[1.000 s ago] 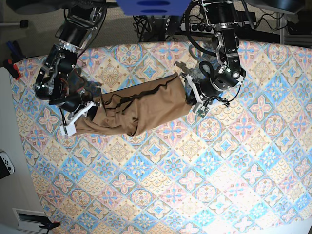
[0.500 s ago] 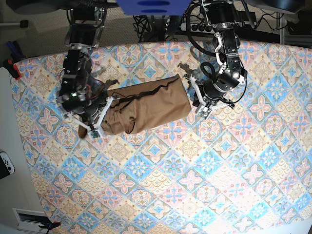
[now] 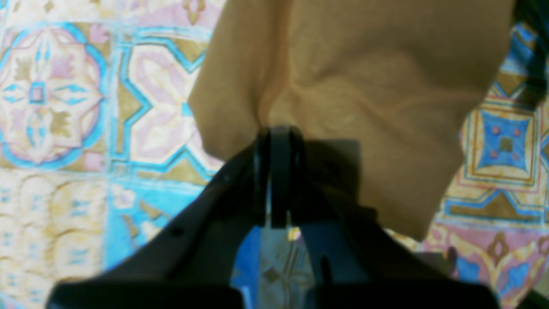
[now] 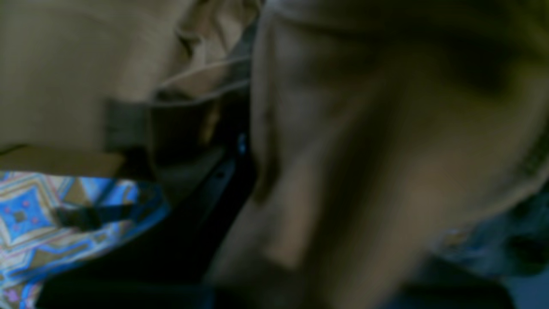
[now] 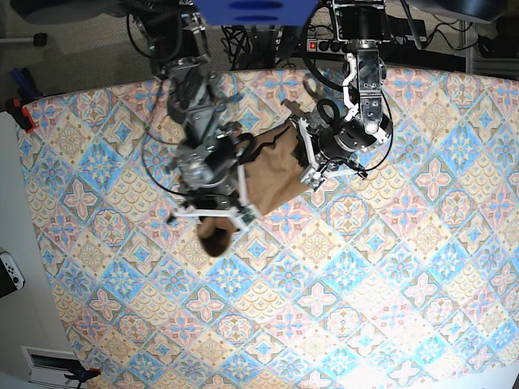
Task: Layout the t-shirt on the table in an organized manner, then fold the t-shirt properly
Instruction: 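Fold the bundle end with the right gripper toward the left gripper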
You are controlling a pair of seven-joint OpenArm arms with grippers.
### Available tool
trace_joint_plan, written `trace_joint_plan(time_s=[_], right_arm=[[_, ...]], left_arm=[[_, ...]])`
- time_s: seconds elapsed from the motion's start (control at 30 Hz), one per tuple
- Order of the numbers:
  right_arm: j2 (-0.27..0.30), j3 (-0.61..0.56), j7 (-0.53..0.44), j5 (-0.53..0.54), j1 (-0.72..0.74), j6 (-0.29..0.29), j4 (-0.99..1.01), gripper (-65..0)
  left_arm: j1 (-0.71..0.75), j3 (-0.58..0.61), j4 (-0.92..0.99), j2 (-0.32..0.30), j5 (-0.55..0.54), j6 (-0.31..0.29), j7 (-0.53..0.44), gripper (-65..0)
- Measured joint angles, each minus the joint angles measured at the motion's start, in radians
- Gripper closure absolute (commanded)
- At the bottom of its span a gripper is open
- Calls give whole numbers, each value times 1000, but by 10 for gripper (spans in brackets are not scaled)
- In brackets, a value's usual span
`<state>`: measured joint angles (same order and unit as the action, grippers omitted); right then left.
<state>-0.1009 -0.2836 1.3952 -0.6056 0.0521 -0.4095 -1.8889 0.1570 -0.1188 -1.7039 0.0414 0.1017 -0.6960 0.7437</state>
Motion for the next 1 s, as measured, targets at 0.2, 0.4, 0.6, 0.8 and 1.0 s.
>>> trace_joint_plan(time_s=[0.2,0.4,0.6,0.8,1.0], right_arm=[[-27,-134,-9,-136,0,2,0,0],[-29,-182,-55,-151,-35,3,22,0],[-27,-196,-161,-75,-91,3,100,0],[-26,-193,-197,-3,-99,2,143,0],[-24,-192,-215,-2,-93,8,221,0]], left_arm=[[-35,-6,84,17,-23,0,-26,0],[-35,-7,84,28,-22,4,-32,0],[-35,-6,84,37,-23,8,-31,0],[10,-3,2,48,-16,12,-2,0],[64,-14,-126,43,3,17,20,-90]])
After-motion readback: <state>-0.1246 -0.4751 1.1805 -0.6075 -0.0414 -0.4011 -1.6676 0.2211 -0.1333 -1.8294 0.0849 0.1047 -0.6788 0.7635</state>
